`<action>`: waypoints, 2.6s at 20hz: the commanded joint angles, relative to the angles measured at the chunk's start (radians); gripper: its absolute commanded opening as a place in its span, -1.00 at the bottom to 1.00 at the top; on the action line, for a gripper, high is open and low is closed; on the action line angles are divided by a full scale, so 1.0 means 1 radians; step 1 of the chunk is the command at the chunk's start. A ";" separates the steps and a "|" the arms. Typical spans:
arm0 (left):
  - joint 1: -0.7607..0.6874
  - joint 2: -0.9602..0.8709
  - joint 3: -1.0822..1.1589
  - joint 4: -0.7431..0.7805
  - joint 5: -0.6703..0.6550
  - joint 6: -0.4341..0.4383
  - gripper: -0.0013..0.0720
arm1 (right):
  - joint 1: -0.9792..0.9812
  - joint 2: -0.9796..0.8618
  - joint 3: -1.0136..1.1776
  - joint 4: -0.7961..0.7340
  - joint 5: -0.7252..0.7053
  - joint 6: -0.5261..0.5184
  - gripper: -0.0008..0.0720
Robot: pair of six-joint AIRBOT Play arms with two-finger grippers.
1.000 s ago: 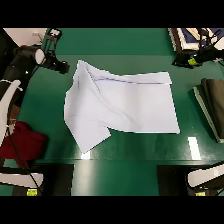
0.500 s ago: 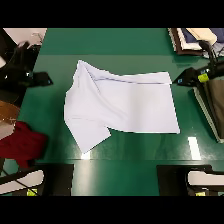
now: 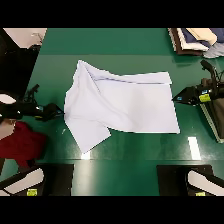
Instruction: Fold the shirts.
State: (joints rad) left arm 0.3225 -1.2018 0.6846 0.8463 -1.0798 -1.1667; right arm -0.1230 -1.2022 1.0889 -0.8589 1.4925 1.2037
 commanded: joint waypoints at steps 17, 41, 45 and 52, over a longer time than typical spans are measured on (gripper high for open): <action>-0.119 0.004 0.110 -0.085 -0.019 0.042 -0.89 | -0.285 0.040 -0.231 -0.192 0.040 0.010 0.14; -0.119 0.004 0.120 -0.035 -0.028 0.040 -0.90 | -0.236 0.040 -0.525 -0.154 -0.208 -0.036 -0.93; -0.119 0.089 0.206 -0.033 -0.009 0.017 -0.90 | -0.236 0.068 -0.387 -0.133 -0.124 -0.035 -0.93; -0.119 0.321 0.778 -0.039 0.009 -0.006 -0.89 | -0.236 0.280 0.185 0.134 -0.238 -0.002 -0.93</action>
State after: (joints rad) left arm 0.2028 -0.9531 1.2297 0.8074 -1.0889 -1.1587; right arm -0.3592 -0.9962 1.0439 -0.8261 1.3254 1.1786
